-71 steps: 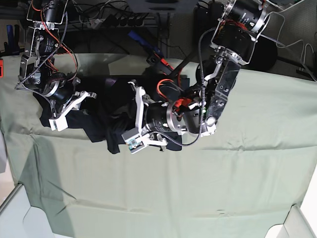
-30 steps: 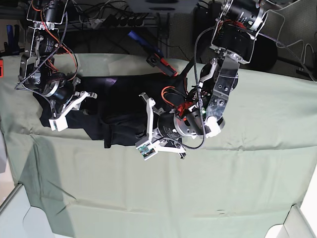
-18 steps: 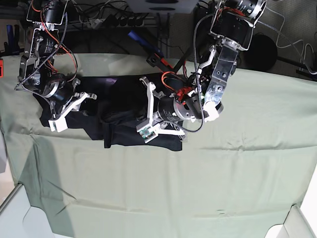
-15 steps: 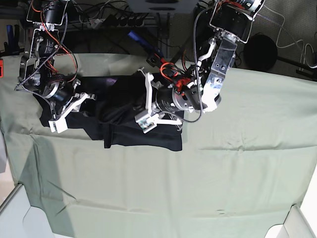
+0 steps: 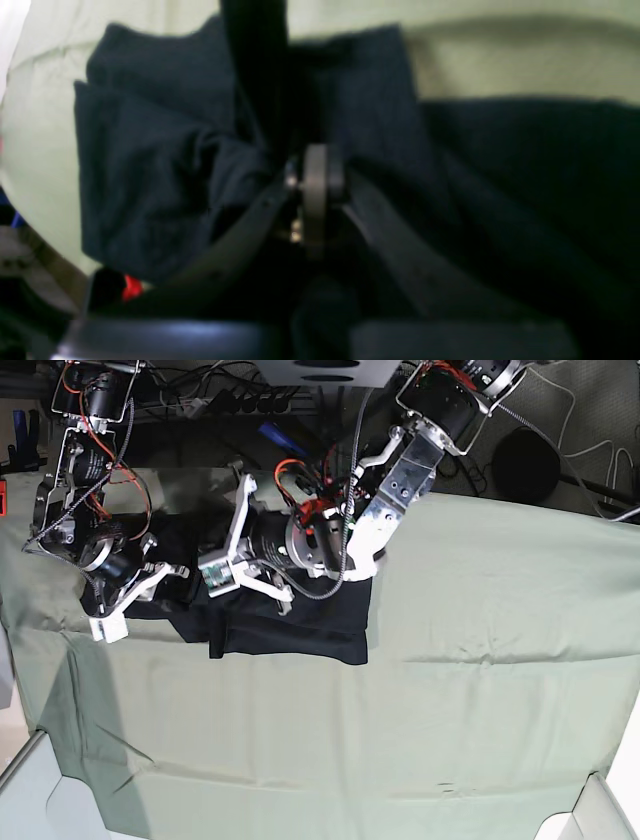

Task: Fold the T-shirt properly
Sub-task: 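Press the folded half down and release with the left gripper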

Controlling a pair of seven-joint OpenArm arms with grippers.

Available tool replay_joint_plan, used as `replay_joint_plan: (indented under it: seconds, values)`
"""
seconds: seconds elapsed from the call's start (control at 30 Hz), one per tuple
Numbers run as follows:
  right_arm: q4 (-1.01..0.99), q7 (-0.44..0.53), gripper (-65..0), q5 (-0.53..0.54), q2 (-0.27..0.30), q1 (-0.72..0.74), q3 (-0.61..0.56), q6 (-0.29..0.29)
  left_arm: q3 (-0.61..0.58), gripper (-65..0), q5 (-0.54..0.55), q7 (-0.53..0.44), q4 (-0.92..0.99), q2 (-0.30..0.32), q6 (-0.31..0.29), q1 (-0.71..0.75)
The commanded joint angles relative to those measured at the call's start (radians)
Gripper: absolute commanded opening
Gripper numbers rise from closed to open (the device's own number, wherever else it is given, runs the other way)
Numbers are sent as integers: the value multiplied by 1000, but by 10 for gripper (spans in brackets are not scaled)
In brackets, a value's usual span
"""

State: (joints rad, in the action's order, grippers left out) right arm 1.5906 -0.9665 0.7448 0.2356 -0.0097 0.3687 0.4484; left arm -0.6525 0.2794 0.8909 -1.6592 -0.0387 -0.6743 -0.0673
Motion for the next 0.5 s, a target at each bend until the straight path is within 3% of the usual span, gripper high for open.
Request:
replay_joint_plan:
  seconds: [0.0,0.2,0.43,0.47]
  values:
    - [32,22,-650,31,17,27,33,50,15,-650,12,-19,-14,-13,-24,-21]
    - [56,-5,-650,26,41,87,190,49,151,-650,32,9,-14,-8,-24,-32]
    - [-58,8,-646,-31,198,86,240,48,247,-650,98,32,-14,69,-24,-32]
    - [-83,8,-562,-31,220,86,240,47,247,-650,98,32,-14,83,-24,-32]
